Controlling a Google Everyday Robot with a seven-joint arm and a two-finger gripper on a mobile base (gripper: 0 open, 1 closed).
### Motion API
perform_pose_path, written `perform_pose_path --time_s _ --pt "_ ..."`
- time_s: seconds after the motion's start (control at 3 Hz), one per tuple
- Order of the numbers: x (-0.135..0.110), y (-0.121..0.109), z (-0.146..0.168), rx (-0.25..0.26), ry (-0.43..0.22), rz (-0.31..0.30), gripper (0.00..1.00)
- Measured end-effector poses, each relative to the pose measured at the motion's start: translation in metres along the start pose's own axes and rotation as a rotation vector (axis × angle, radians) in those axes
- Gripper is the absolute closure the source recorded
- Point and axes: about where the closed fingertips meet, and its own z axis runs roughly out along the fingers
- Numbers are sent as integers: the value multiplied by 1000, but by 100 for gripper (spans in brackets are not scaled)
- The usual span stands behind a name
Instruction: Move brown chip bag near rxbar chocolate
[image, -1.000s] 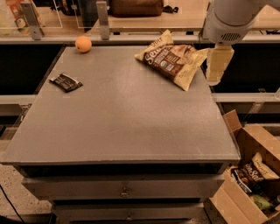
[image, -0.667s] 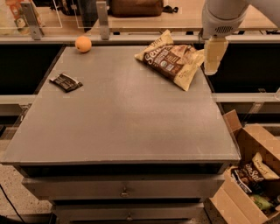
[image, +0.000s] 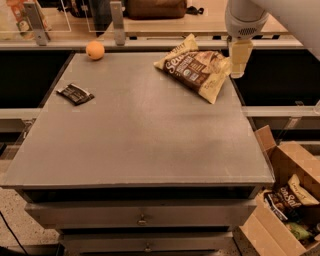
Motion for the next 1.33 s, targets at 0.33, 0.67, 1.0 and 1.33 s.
perform_pose_path --time_s 0.33,0.67,1.0,1.33 --pt "0 1 23 -33 -1 -8 0" --pt "-4 2 59 -76 -50 -6 0" --pt "-11 7 87 -95 -107 1 0" --pt "-20 12 106 -105 -157 -3 0"
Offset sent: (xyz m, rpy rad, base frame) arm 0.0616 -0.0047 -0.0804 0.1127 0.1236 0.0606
